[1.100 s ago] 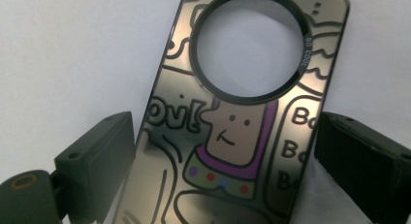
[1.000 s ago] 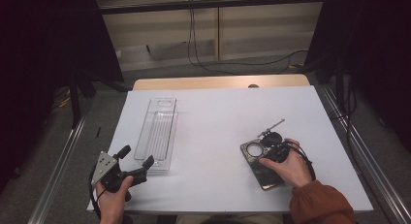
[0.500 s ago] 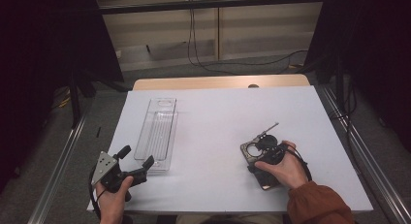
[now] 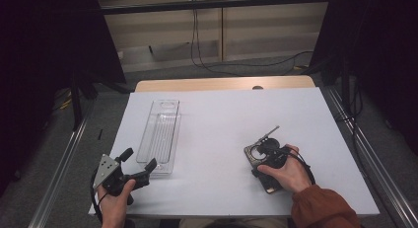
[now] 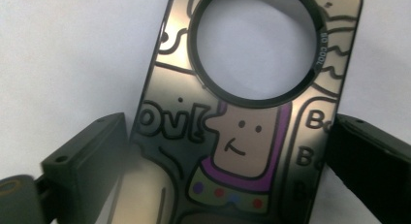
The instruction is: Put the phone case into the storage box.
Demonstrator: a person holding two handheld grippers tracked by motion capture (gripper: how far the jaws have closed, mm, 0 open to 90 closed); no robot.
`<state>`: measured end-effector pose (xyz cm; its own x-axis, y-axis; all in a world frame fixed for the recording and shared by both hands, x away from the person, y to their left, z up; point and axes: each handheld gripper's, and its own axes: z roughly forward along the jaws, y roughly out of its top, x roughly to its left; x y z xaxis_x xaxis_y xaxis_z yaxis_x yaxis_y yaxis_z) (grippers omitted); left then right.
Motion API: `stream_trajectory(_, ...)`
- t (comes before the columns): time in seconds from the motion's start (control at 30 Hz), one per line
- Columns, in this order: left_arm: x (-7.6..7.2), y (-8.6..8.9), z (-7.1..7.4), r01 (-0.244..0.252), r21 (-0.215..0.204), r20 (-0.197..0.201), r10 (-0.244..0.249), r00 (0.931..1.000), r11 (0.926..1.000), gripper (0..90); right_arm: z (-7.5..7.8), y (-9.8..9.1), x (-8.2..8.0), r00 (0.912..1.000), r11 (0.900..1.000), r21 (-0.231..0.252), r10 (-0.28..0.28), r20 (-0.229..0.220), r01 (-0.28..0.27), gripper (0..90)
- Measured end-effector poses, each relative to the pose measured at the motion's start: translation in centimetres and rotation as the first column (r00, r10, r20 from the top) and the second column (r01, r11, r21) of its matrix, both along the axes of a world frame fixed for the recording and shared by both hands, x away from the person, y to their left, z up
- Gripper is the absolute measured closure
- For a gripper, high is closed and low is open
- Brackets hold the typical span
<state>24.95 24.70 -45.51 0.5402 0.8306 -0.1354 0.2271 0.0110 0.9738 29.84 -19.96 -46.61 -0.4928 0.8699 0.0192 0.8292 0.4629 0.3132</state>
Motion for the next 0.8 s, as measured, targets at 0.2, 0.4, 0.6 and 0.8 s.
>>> stream_trajectory(0.2,0.0,0.0,0.0,-0.002,-0.003,-0.005,0.002,1.0,1.0,3.7,0.3,-0.3,0.0,0.9999,0.9999,0.008,-0.015,0.003,0.015,11.4)
stream_trajectory(0.4,0.1,0.0,-0.1,-0.008,0.001,-0.007,0.008,0.9999,1.0,3.7,0.4,-0.4,0.1,1.0,1.0,0.002,0.004,-0.003,-0.004,12.0)
stream_trajectory(0.6,0.1,0.0,-0.1,-0.007,0.002,-0.008,0.007,0.9999,1.0,3.7,0.8,-0.6,0.1,1.0,0.9995,0.031,-0.006,-0.001,0.006,12.1)
stream_trajectory(0.8,0.1,0.0,-0.1,0.001,-0.001,-0.005,-0.001,1.0,1.0,3.7,1.6,-0.9,0.0,0.9992,0.998,0.061,0.01,0.039,-0.013,12.0)
